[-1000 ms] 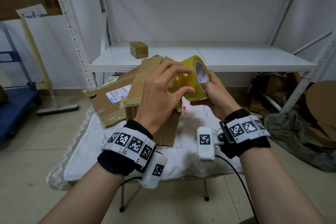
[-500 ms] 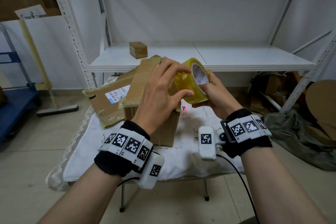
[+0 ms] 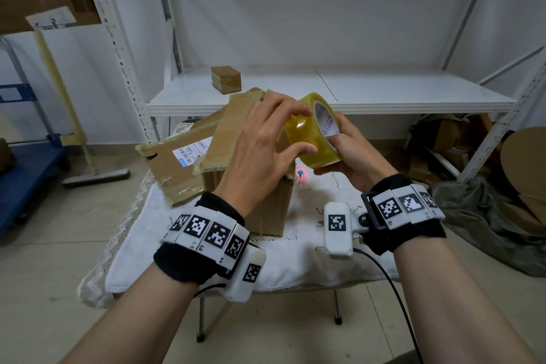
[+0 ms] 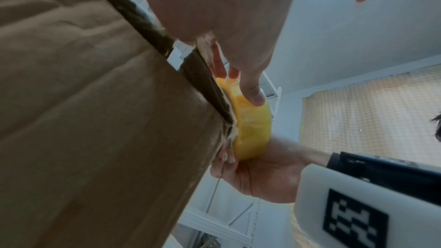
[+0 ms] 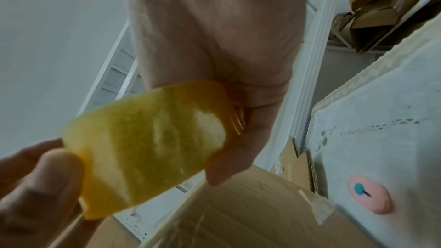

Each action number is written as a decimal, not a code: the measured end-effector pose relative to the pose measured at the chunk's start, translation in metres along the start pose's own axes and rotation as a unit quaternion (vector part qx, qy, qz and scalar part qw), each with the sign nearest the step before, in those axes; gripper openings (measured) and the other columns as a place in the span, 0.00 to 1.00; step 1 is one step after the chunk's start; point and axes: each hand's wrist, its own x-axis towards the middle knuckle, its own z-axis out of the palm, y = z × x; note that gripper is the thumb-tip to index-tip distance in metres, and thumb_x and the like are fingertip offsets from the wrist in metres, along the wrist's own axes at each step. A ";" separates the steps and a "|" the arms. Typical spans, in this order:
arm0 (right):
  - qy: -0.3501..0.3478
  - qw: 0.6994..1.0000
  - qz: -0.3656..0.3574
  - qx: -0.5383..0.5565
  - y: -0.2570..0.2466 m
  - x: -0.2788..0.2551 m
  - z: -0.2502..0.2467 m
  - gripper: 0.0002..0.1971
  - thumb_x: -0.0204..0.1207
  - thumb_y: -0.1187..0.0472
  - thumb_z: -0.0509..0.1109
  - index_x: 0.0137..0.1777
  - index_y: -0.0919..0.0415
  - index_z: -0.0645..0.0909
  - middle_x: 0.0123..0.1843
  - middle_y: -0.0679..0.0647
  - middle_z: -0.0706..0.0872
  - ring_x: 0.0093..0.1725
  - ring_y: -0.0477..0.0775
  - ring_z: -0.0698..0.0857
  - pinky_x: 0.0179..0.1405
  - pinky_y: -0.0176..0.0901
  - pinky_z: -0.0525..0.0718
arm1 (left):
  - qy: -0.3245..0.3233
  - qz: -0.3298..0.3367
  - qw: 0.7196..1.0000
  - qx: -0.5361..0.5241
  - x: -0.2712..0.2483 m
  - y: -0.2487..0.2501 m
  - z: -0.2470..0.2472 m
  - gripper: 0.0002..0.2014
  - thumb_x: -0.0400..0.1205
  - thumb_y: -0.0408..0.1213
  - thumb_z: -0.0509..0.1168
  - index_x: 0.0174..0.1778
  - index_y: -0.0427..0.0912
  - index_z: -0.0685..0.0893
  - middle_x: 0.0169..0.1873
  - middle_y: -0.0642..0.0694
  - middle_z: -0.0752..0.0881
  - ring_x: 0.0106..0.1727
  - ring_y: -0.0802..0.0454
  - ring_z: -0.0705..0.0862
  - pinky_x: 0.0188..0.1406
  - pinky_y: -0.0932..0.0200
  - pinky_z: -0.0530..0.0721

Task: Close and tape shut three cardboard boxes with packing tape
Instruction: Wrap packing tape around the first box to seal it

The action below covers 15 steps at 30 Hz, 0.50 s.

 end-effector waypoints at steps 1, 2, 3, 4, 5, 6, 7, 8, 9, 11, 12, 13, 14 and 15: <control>-0.002 1.000 0.001 0.000 0.000 0.000 0.000 0.24 0.86 0.70 0.61 0.79 0.51 0.71 0.68 0.62 0.81 0.46 0.60 0.89 0.26 0.44 0.87 | 0.002 -0.002 1.000 -0.004 0.000 0.000 0.000 0.20 0.75 0.42 0.79 0.59 0.41 0.84 0.56 0.47 0.81 0.57 0.56 0.75 0.55 0.58 0.79; -0.004 1.000 0.002 0.000 0.001 0.000 0.000 0.24 0.86 0.70 0.61 0.79 0.51 0.71 0.69 0.62 0.81 0.47 0.60 0.89 0.26 0.44 0.87 | 0.004 -0.004 1.000 -0.010 0.000 -0.001 0.001 0.19 0.75 0.42 0.79 0.59 0.41 0.84 0.56 0.48 0.80 0.57 0.56 0.75 0.55 0.58 0.79; -0.005 1.000 0.003 -0.001 0.001 0.001 0.000 0.24 0.86 0.70 0.61 0.79 0.51 0.71 0.69 0.62 0.81 0.47 0.60 0.89 0.26 0.44 0.87 | 0.005 -0.007 1.000 -0.019 0.000 -0.001 0.001 0.19 0.75 0.42 0.79 0.59 0.41 0.84 0.56 0.49 0.80 0.56 0.56 0.75 0.55 0.59 0.79; -0.006 1.000 0.005 -0.002 0.001 0.000 0.001 0.24 0.86 0.70 0.61 0.79 0.51 0.71 0.69 0.62 0.81 0.47 0.60 0.89 0.26 0.44 0.87 | 0.006 -0.011 1.000 -0.027 0.000 -0.001 0.002 0.19 0.74 0.42 0.79 0.58 0.41 0.84 0.56 0.50 0.80 0.56 0.55 0.75 0.55 0.59 0.79; -0.006 1.000 0.007 -0.003 0.001 0.000 0.001 0.24 0.86 0.71 0.61 0.79 0.51 0.71 0.69 0.62 0.81 0.47 0.60 0.89 0.26 0.43 0.87 | 0.004 -0.016 0.999 -0.036 0.000 -0.002 0.002 0.19 0.74 0.42 0.79 0.58 0.41 0.84 0.56 0.51 0.79 0.56 0.55 0.76 0.55 0.60 0.79; -0.007 1.000 0.009 -0.003 0.002 0.000 0.001 0.25 0.86 0.71 0.61 0.79 0.51 0.71 0.69 0.62 0.81 0.46 0.60 0.89 0.26 0.43 0.87 | 0.002 -0.020 0.999 -0.043 0.001 -0.002 0.002 0.19 0.74 0.42 0.79 0.58 0.41 0.84 0.55 0.52 0.79 0.55 0.55 0.76 0.55 0.59 0.80; -0.008 1.000 0.009 -0.002 0.002 -0.001 0.000 0.25 0.85 0.71 0.61 0.79 0.51 0.71 0.68 0.62 0.81 0.46 0.59 0.89 0.26 0.43 0.87 | -0.002 -0.024 0.999 -0.049 0.001 -0.001 0.002 0.19 0.73 0.42 0.80 0.57 0.42 0.84 0.55 0.52 0.79 0.55 0.54 0.76 0.54 0.58 0.80; -0.009 1.000 0.009 -0.002 0.003 -0.001 0.000 0.25 0.85 0.71 0.61 0.79 0.51 0.71 0.68 0.62 0.81 0.45 0.59 0.89 0.26 0.43 0.86 | -0.007 -0.028 0.998 -0.054 0.001 -0.001 0.002 0.19 0.73 0.42 0.80 0.57 0.42 0.84 0.55 0.52 0.79 0.55 0.54 0.77 0.54 0.56 0.80; -0.009 1.000 0.008 -0.002 0.003 -0.002 0.000 0.26 0.85 0.72 0.61 0.79 0.51 0.71 0.68 0.62 0.81 0.44 0.58 0.89 0.26 0.43 0.86 | -0.013 -0.032 0.998 -0.059 0.002 -0.001 0.001 0.19 0.73 0.43 0.80 0.57 0.42 0.84 0.55 0.52 0.79 0.55 0.53 0.77 0.54 0.55 0.80; -0.010 1.000 0.006 -0.002 0.003 -0.002 0.001 0.25 0.85 0.71 0.61 0.79 0.51 0.71 0.67 0.61 0.82 0.42 0.57 0.90 0.25 0.43 0.86 | -0.029 -0.044 0.996 -0.072 0.003 -0.003 0.000 0.20 0.73 0.42 0.80 0.57 0.43 0.83 0.55 0.51 0.78 0.56 0.51 0.77 0.55 0.52 0.81; -0.010 1.000 0.005 -0.001 0.003 -0.002 0.002 0.24 0.85 0.71 0.62 0.79 0.51 0.71 0.65 0.60 0.82 0.40 0.56 0.91 0.25 0.43 0.86 | -0.037 -0.048 0.995 -0.079 0.004 -0.003 -0.001 0.19 0.73 0.42 0.80 0.57 0.43 0.83 0.56 0.50 0.78 0.57 0.50 0.77 0.56 0.51 0.81; -0.008 1.000 0.006 0.001 0.003 -0.002 0.003 0.24 0.86 0.70 0.62 0.79 0.51 0.71 0.63 0.58 0.83 0.38 0.53 0.91 0.25 0.43 0.86 | -0.042 -0.051 0.994 -0.084 0.004 -0.003 -0.001 0.18 0.73 0.41 0.79 0.55 0.43 0.83 0.56 0.50 0.77 0.58 0.48 0.77 0.57 0.49 0.81; -0.005 1.000 0.007 0.002 0.002 -0.003 0.004 0.24 0.86 0.70 0.62 0.79 0.52 0.71 0.62 0.56 0.83 0.37 0.52 0.91 0.25 0.44 0.87 | -0.045 -0.052 0.994 -0.085 0.003 -0.003 0.000 0.16 0.73 0.42 0.79 0.52 0.43 0.83 0.56 0.51 0.76 0.59 0.47 0.77 0.58 0.47 0.81; -0.002 1.000 0.009 0.005 0.002 -0.003 0.005 0.24 0.86 0.70 0.61 0.79 0.51 0.71 0.61 0.55 0.83 0.37 0.51 0.90 0.25 0.44 0.87 | -0.042 -0.051 0.994 -0.086 0.002 -0.003 0.001 0.14 0.73 0.41 0.79 0.48 0.43 0.83 0.55 0.51 0.75 0.59 0.46 0.77 0.60 0.45 0.80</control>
